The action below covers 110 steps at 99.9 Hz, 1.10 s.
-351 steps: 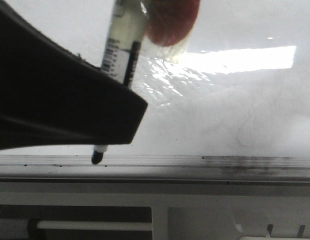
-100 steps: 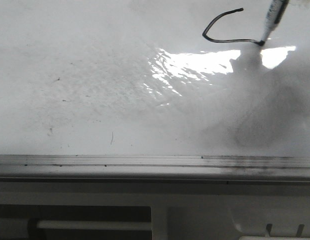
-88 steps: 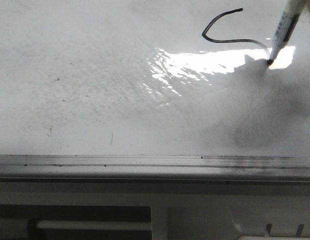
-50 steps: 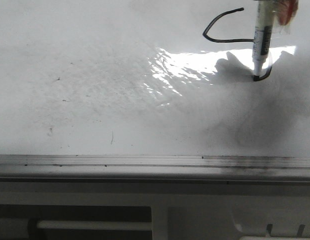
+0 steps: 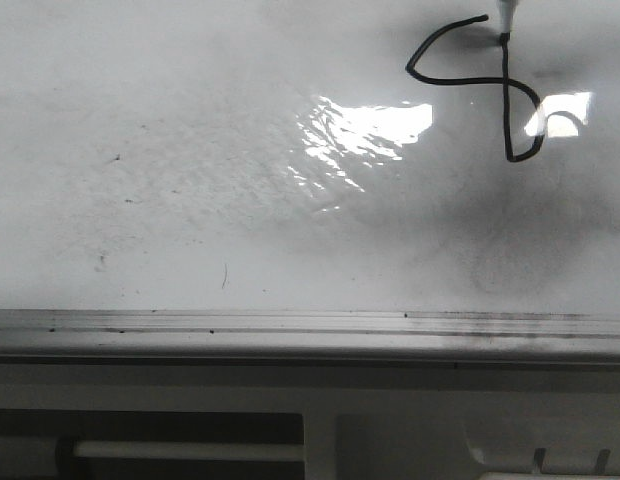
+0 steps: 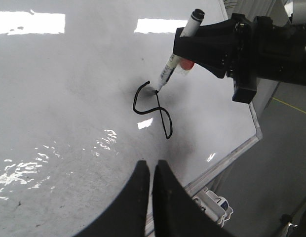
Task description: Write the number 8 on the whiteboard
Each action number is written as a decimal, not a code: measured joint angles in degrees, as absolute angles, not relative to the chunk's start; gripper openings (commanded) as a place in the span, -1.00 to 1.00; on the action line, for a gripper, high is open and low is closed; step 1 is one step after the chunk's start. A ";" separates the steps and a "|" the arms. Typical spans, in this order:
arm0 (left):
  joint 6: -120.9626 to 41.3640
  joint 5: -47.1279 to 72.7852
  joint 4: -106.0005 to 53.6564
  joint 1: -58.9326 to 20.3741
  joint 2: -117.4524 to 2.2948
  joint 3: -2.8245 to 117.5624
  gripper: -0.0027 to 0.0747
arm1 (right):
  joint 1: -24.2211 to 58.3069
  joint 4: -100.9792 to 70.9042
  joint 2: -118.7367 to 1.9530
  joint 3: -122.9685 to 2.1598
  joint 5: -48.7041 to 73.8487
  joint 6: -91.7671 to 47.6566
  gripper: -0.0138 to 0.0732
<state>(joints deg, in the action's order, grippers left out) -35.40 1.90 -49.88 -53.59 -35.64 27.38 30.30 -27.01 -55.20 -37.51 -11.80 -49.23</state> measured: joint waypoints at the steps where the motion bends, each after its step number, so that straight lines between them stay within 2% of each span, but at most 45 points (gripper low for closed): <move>1: -35.40 1.90 -49.88 -53.59 -35.64 27.38 -0.98 | 30.30 -27.01 -55.37 -37.67 -11.80 -49.32 -0.83; 50: -35.40 4.71 -49.88 -53.59 -35.64 27.38 -0.98 | 30.30 -27.01 -58.82 -42.19 -11.57 -49.46 -0.83; 64: -35.40 4.82 -48.77 -53.59 -35.64 27.38 -0.97 | 31.82 -27.12 -56.25 -44.50 -3.08 -49.58 -0.84; 71: -35.40 5.29 -47.34 -53.59 -35.64 27.38 -0.82 | 32.66 -27.21 -53.92 -47.01 5.90 -49.58 -0.84; 76: -35.40 6.25 -46.44 -53.59 -35.76 27.38 -0.61 | 33.05 -27.21 -52.48 -48.94 12.48 -49.58 -0.84; 86: -35.40 8.69 -45.41 -53.59 -37.49 27.38 -0.06 | 33.14 -27.88 -50.81 -51.89 23.50 -49.70 -0.85; 91: -35.40 10.01 -45.28 -53.59 -39.08 27.38 0.10 | 33.14 -29.74 -50.69 -52.42 27.73 -49.78 -0.85; 99: -36.30 11.41 -45.15 -53.71 -42.07 27.38 0.11 | 33.31 -34.00 -50.59 -52.54 31.72 -51.38 -0.85; 110: -42.02 11.14 -46.94 -56.14 -45.23 27.38 -0.02 | 34.79 -41.60 -50.59 -51.18 33.32 -58.57 -0.85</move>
<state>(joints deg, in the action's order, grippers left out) -42.02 11.14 -46.94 -56.14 -45.23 27.38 34.79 -41.60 -50.59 -51.18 33.32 -58.57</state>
